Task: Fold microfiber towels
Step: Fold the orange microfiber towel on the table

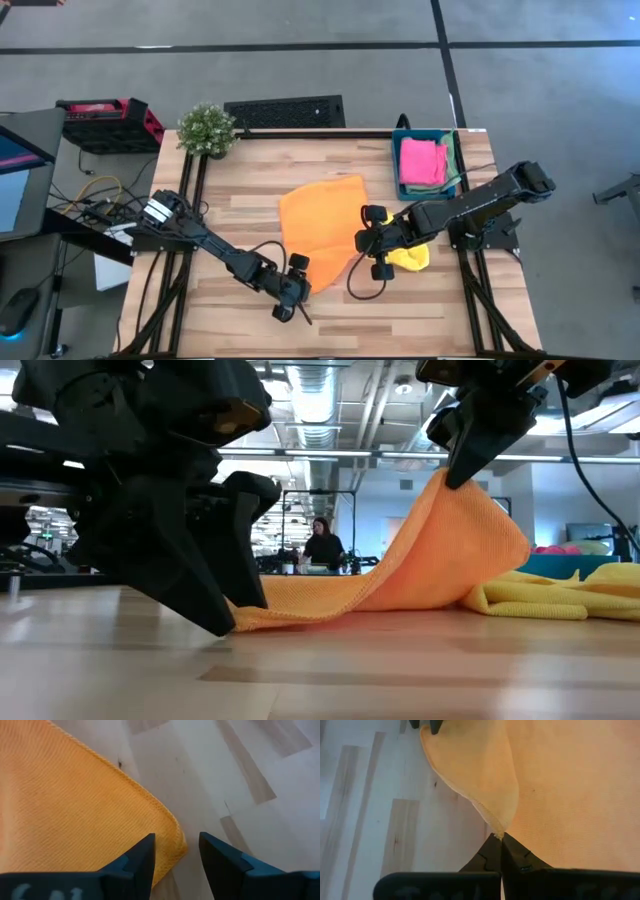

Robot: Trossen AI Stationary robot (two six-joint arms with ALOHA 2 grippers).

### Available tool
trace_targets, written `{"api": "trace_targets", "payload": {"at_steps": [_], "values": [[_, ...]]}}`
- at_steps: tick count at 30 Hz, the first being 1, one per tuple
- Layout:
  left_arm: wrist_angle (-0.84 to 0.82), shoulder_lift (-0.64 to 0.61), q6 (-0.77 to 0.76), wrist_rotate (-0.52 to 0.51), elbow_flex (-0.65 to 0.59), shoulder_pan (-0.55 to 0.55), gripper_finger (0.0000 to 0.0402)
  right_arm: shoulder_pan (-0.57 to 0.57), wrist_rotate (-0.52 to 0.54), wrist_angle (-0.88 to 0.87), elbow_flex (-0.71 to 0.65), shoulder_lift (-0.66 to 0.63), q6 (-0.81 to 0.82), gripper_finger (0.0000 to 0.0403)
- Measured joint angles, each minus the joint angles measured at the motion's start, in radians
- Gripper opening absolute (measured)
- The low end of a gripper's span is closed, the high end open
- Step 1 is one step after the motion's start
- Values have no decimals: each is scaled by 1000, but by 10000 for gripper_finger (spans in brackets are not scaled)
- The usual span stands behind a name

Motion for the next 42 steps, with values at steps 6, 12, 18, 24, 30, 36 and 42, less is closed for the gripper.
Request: {"api": "trace_targets", "payload": {"at_steps": [6,12,18,24,30,36,42], "values": [[-7,0,-1,0,0,2,92,-1,0,-2,0,0,0,12],[-14,0,-19,-1,0,5,8,-1,0,-3,0,0,0,12],[-89,-30,-78,5,7,3,2,-2,0,-3,0,0,-1,12],[-287,-110,-170,6,62,-27,1,-2,0,-3,0,0,0,12],[-442,-212,-277,-21,110,-72,0,8,-3,-3,0,0,-1,12],[-563,-280,-446,-235,127,-69,0,-17,71,-3,0,0,-1,12],[-719,-282,-577,-321,127,-14,0,-98,149,-8,0,0,-36,12]]}}
